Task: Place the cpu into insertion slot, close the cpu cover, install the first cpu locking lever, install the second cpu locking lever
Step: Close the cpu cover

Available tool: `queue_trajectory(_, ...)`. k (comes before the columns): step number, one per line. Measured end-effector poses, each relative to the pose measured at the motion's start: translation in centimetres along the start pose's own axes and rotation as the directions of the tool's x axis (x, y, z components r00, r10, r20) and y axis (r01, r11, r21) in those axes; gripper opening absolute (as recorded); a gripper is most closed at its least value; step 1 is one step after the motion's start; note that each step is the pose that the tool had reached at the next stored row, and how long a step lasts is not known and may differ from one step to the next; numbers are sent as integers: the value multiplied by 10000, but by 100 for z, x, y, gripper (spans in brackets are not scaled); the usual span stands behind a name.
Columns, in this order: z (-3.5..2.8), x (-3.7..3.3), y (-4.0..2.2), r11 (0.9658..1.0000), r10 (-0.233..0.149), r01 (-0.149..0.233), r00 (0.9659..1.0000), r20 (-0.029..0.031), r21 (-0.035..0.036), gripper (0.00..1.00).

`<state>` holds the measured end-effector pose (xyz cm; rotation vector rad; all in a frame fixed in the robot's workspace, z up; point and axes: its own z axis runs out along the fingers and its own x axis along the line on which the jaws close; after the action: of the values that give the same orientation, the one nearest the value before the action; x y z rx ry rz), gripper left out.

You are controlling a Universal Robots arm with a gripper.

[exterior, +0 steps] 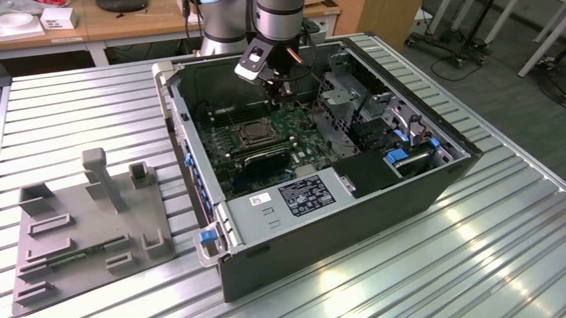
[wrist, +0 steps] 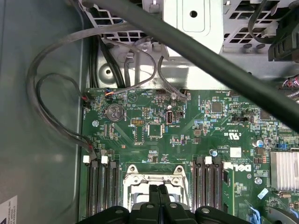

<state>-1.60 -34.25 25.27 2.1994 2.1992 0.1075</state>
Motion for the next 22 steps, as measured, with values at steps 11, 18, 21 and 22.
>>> queue_trajectory(11, 8, 0, -19, 10000, 0, 0, 10000, 14, 45, 11)
queue_trajectory(18, 26, -1, -21, 9987, 13, -14, 10000, 17, 503, 11)
queue_trajectory(21, 33, -1, -21, 9984, 13, -14, 10000, 18, 574, 11)
queue_trajectory(22, 33, -1, -21, 9983, 14, -15, 10000, 19, 574, 11)
